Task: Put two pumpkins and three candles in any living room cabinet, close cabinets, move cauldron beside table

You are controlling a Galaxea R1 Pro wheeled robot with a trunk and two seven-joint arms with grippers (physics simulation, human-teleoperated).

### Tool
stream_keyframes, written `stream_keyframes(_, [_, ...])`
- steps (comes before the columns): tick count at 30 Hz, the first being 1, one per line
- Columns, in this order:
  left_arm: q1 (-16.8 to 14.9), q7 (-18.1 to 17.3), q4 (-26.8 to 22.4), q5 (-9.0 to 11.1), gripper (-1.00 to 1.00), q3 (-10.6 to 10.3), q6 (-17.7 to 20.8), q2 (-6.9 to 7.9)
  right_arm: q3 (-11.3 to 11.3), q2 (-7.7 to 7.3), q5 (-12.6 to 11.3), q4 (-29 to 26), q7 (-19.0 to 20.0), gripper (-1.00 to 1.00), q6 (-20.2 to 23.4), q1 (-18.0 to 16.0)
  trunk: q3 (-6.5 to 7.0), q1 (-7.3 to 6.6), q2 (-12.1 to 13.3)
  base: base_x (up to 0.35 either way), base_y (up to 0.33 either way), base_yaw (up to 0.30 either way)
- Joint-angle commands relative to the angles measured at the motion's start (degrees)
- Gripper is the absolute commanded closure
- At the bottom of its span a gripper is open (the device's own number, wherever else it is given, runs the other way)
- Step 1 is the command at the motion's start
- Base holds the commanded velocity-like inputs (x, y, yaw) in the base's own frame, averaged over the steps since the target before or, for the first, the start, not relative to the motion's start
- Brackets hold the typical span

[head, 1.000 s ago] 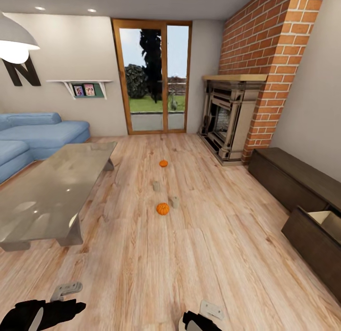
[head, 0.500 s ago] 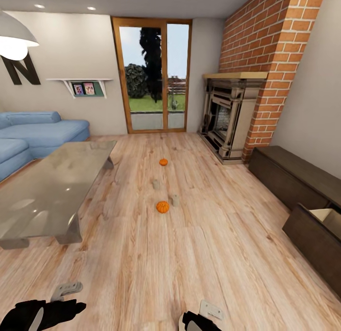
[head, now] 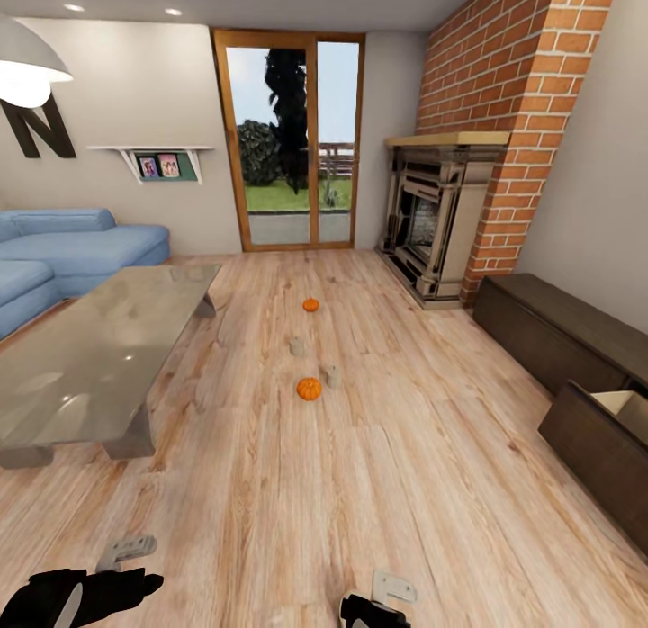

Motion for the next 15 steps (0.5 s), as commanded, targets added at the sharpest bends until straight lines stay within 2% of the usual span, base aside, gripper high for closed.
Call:
stream_keyframes(1, [0.0, 0.1, 0.0, 0.5, -1.0, 0.1, 0.4, 0.0, 0.3, 0.0, 0.1, 0.0, -0.4, -1.0, 0.4, -0.1, -0.24, 0.22, -0.4, 0.0, 0.0, 0.0])
stream_keyframes(15, [0.0, 0.1, 0.0, 0.6, -1.0, 0.2, 0.4, 0.03, 0.5, 0.0, 0.1, -0.1, -0.4, -1.0, 0.4, -0.1, -2.75, 3.3, -6.1, 0.0, 0.0, 0.0])
